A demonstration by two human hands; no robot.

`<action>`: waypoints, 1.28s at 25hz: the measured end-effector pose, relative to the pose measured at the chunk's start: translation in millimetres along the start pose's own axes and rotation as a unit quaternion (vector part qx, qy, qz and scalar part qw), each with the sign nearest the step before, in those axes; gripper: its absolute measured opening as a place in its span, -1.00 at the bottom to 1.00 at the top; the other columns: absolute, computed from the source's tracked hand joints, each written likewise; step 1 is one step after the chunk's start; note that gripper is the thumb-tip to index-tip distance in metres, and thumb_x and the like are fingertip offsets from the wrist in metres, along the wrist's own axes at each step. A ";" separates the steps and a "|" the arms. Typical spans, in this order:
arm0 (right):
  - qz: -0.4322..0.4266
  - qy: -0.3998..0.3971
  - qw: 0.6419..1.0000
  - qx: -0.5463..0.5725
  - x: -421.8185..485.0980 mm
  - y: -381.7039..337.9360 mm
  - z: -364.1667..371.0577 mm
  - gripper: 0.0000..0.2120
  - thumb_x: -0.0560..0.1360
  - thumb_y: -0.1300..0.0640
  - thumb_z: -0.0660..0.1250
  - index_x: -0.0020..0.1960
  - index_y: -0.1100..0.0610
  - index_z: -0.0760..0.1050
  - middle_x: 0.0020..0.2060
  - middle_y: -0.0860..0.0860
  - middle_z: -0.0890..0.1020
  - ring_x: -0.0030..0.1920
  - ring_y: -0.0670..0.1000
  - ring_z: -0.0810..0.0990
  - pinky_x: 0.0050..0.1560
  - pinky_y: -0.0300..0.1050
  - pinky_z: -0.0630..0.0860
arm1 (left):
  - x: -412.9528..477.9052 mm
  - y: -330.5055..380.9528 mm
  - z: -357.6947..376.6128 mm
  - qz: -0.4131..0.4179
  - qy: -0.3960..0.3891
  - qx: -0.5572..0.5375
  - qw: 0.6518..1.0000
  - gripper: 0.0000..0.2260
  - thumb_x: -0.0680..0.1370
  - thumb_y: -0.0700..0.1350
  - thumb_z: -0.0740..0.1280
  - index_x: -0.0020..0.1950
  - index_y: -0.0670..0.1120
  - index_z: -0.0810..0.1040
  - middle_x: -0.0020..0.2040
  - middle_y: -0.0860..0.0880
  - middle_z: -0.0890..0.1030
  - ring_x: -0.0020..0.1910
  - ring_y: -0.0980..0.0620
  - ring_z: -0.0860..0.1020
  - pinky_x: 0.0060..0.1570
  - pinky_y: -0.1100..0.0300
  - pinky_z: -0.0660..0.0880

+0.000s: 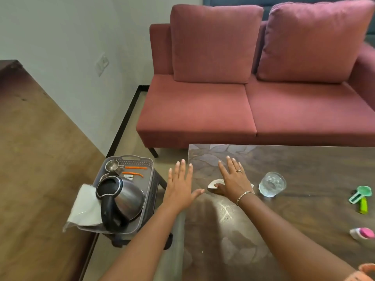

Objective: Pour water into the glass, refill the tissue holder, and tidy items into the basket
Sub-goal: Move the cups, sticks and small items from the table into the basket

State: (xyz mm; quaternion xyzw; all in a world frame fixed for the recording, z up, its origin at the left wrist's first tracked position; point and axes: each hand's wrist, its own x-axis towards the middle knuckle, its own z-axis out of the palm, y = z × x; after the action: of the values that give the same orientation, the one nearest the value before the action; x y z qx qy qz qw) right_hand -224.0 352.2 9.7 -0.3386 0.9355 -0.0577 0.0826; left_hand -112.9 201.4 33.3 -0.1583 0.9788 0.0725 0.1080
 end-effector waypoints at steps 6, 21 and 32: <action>0.003 0.009 1.000 0.014 -17.7 27.8 2.1 -0.27 0.50 -0.13 0.21 0.50 0.11 -0.06 0.50 0.22 -0.06 0.50 0.18 -0.13 0.47 0.03 -0.18 | -3.2 31.6 6.5 -0.007 -0.013 0.012 1.000 -0.25 0.55 0.27 0.01 0.52 -0.15 -0.21 0.53 -0.18 -0.21 0.51 -0.13 -0.22 0.45 -0.05 -0.24; -0.012 0.030 0.999 -0.002 -133.7 147.9 -18.2 -0.32 0.51 -0.08 0.22 0.49 0.15 0.00 0.49 0.21 0.02 0.50 0.17 -0.05 0.48 0.04 -0.13 | -57.1 192.9 41.5 0.019 0.031 0.006 0.999 -0.26 0.55 0.24 0.07 0.52 -0.18 -0.14 0.54 -0.18 -0.13 0.53 -0.10 -0.14 0.46 -0.02 -0.20; 0.134 0.016 0.990 0.031 -252.0 310.5 -23.9 -0.46 0.52 0.11 0.23 0.43 0.23 0.16 0.43 0.27 0.17 0.45 0.21 0.14 0.46 0.02 0.04 | -55.6 342.2 64.3 0.119 -0.046 0.010 0.992 -0.27 0.56 0.20 0.10 0.52 -0.15 -0.18 0.54 -0.17 -0.16 0.52 -0.11 -0.19 0.46 0.01 -0.20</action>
State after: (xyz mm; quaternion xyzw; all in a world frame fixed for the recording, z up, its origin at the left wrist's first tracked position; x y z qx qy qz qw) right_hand -231.6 752.7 11.4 -0.2068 0.9714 -0.0800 0.0854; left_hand -160.6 550.5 21.2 -0.0358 0.9853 0.0822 0.1452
